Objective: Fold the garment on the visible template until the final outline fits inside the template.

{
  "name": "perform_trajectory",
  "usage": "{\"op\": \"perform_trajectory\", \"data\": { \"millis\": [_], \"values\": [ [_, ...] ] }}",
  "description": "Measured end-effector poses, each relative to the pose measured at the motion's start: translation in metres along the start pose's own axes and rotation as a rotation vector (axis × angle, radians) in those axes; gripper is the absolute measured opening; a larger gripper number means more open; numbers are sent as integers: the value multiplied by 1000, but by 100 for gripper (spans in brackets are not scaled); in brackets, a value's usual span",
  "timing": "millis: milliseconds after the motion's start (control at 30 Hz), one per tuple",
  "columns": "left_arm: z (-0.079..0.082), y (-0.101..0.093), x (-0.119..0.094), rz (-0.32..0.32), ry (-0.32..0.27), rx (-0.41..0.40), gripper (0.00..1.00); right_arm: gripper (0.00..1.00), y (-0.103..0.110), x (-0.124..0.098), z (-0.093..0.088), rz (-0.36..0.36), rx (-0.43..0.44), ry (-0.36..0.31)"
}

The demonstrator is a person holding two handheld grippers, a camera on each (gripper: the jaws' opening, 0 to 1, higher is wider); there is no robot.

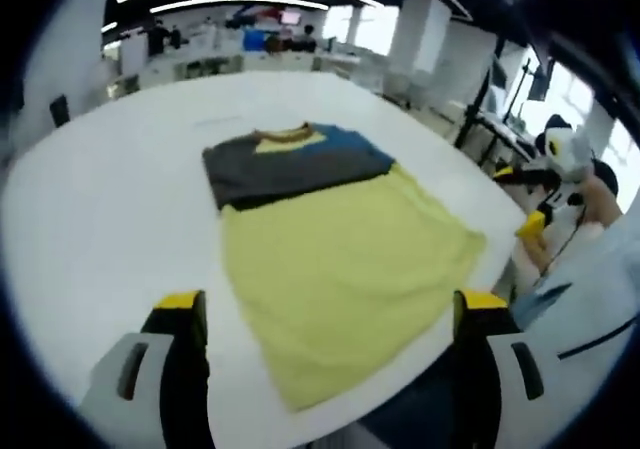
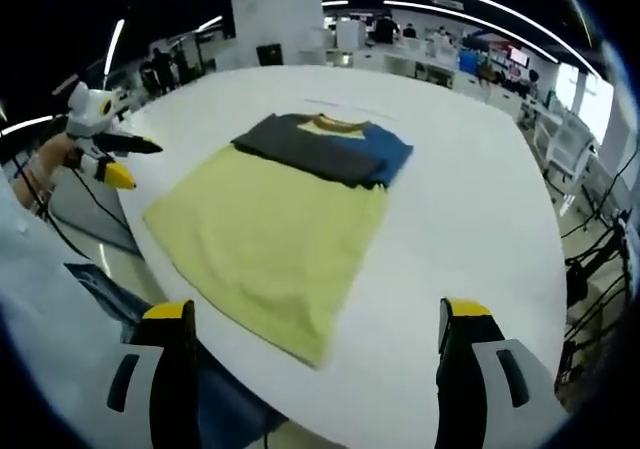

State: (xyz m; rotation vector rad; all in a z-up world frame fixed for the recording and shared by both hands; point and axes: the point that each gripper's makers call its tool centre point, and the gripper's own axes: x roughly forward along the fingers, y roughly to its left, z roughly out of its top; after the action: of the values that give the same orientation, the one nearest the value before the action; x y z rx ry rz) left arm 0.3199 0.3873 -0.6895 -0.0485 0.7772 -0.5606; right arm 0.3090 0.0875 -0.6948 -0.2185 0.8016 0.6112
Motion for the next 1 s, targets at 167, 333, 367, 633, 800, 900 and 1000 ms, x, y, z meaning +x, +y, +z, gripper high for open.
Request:
{"op": "perform_trajectory", "data": {
  "millis": [167,333,367,633,800,900,1000],
  "values": [
    [-16,0,-1,2,35,-18,99,100,3,6,-5,9,3,10],
    [-24,0,0,-1,59,-32,99,100,7,13,-9,22,15,25],
    [-25,0,0,0,63,-38,99,100,7,13,-10,25,15,26],
    [-42,4,-3,8,113,-62,94,99,11,15,-21,42,32,60],
    [-53,6,-5,7,141,-104,86,95,10,17,-29,46,38,71],
    [-59,5,-4,4,152,-135,79,91,9,21,-36,47,50,79],
    [-67,8,-5,22,166,-151,74,85,15,22,-40,74,72,78]
  ]
}}
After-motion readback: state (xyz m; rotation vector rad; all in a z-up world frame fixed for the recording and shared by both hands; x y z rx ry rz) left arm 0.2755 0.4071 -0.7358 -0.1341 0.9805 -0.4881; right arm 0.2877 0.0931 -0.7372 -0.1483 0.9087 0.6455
